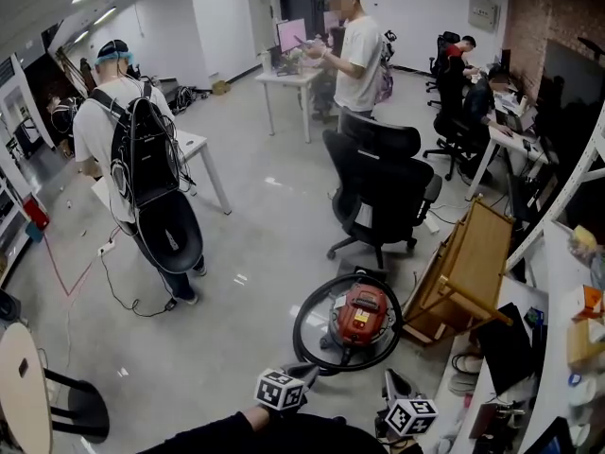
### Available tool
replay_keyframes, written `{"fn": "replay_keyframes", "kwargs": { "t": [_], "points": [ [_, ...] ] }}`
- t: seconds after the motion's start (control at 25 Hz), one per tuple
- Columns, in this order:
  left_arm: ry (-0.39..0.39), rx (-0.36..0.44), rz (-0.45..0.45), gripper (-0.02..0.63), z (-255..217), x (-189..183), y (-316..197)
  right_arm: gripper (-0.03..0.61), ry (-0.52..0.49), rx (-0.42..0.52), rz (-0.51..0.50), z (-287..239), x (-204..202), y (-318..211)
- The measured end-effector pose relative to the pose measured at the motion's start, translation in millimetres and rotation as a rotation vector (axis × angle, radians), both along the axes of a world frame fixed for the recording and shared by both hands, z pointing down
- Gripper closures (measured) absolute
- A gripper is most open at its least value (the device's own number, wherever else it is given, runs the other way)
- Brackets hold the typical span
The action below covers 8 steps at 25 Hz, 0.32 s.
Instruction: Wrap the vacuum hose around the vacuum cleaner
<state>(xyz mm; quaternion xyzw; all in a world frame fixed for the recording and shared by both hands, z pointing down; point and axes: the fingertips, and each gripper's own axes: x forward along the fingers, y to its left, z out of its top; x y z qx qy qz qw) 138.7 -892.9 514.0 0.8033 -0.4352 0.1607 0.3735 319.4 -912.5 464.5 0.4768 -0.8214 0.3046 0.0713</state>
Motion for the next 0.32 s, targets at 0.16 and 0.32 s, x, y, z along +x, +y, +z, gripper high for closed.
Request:
{"fn": "replay_keyframes", "kwargs": {
  "t": [0.16, 0.32],
  "points": [
    [0.001, 0.003, 0.002, 0.591, 2, 18, 3, 0.565, 0.001, 0.004, -0.004, 3, 17, 5],
    [-0.001, 0.010, 0.000, 0.591, 5, 32, 2, 0.565, 0.000, 0.011, -0.010, 5, 30, 5]
  ]
}}
